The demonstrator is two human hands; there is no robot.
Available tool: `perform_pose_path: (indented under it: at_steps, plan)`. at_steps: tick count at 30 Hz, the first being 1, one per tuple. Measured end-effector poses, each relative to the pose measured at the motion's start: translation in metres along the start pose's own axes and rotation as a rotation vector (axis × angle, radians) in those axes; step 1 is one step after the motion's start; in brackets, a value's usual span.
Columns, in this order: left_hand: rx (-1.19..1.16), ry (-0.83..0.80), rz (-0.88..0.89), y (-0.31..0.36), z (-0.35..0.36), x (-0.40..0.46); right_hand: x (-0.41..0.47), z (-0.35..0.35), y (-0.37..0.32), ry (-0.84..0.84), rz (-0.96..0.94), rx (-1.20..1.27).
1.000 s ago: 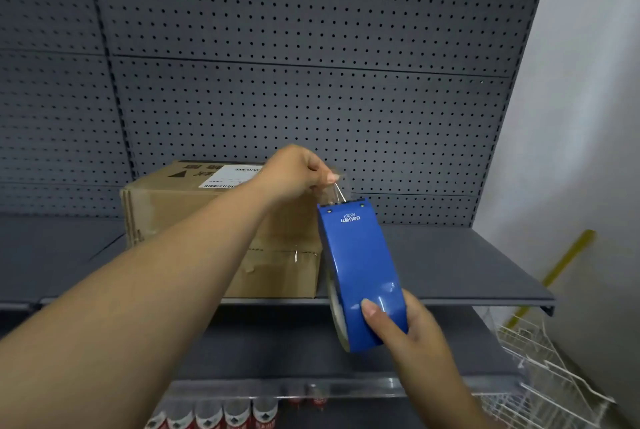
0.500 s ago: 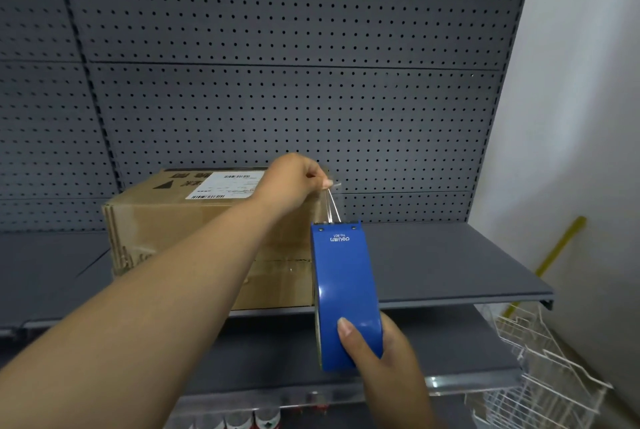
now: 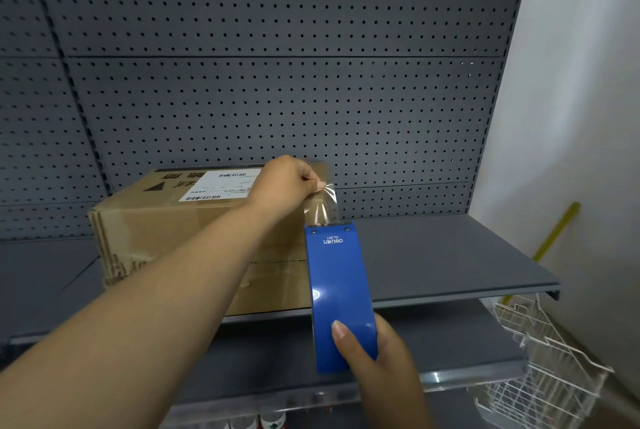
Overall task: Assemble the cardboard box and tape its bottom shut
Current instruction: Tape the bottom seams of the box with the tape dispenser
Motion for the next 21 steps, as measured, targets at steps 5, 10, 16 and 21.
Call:
perform_pose_path:
  at_steps: [5, 10, 16, 21]
  plan:
    - [0.076, 0.041, 0.004, -0.004, -0.001, 0.001, 0.003, 0.003, 0.002, -0.001, 0.003, 0.016]
    - [0.242, 0.143, 0.082, 0.002, -0.005, -0.005, 0.004, 0.008, 0.008, -0.010, 0.018, 0.015]
    - [0.198, 0.148, 0.302, 0.020, -0.003, -0.012, 0.007, 0.007, 0.014, 0.003, 0.023, 0.010]
    - [0.266, -0.091, 0.460, 0.024, 0.014, -0.022, 0.010, 0.008, 0.018, 0.013, 0.021, 0.021]
Point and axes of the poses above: each hand's wrist, its own x-axis towards the middle knuckle, its own z-axis out of the palm, y = z × x, the point moved 10 cm from there along x, towards the middle knuckle, and after that the axes turned 11 degrees about -x, right-handed, at the moved point
